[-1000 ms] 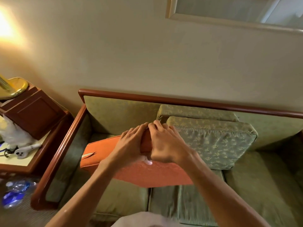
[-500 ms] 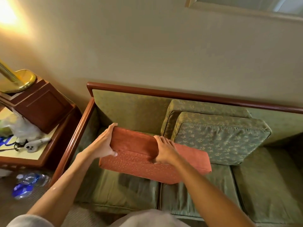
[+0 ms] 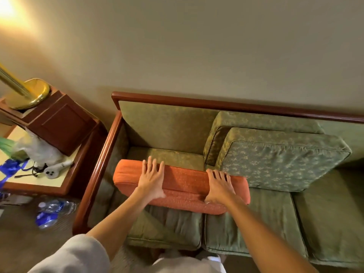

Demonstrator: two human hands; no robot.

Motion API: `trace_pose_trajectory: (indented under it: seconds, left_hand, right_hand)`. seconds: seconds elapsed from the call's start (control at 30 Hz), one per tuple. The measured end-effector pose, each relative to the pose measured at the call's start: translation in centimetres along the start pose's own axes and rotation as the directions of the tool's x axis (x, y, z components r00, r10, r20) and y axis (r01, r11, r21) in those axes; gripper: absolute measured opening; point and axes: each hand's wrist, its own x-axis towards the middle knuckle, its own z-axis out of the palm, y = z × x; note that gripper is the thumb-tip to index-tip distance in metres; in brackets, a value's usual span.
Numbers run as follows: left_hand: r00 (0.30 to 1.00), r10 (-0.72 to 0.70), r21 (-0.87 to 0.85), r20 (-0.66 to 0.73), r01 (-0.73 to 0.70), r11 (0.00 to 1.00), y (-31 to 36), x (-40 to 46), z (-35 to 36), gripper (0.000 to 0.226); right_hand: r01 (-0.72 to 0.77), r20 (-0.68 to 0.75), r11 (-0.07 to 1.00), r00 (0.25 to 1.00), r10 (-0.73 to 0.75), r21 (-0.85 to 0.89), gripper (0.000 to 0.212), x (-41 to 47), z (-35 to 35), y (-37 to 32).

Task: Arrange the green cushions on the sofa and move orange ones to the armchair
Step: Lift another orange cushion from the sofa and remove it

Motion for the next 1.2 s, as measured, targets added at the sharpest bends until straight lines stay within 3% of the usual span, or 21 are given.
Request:
trace_pose_trajectory:
  seconds: [0.1,0.2,0.53,0.7,0.97,1.2]
  left_hand:
    - [0.998,0.065,0.073,0.003,-0.065,0.995,4.1,0.8,0.0,0.123]
    - [0.996,0.067,0.037,-0.059,-0.065,0.997,3.2,1.0,0.8,0.12]
    - [0.991,-0.042,-0.065,-0.126,0.034,0.997,4.1,0.5,1.3,0.114]
    - [0.99,0.002,-0.044,-0.139,-0.008,0.999,3.4,2.4,1.0,0.114]
    - [0.958,0.274,0.061,-0.084,-0.27,0.961,0.1,6.7,-0.4,0.1]
    - [0.937,0.349,0.064,-0.005,-0.348,0.935,-0.4,7.9,-0.8,0.097]
  right_hand:
    - [0.018,0.022,1.0,1.0,-0.018,-0.019,0.138,-0.2,-0.1,-2.5]
    - [0.07,-0.008,0.994,0.997,-0.071,-0.086,0.139,-0.1,0.5,-4.4]
    - [0.192,-0.124,0.975,0.971,-0.205,-0.108,0.108,2.3,1.5,-3.2]
    - [0.224,-0.169,0.967,0.955,-0.242,-0.122,0.1,4.2,0.8,-2.6]
    - [0.095,-0.128,0.993,0.987,-0.102,-0.066,0.101,6.4,0.1,-3.8]
    - [0.018,-0.113,1.0,0.993,-0.019,-0.016,0.092,6.3,0.1,-4.4]
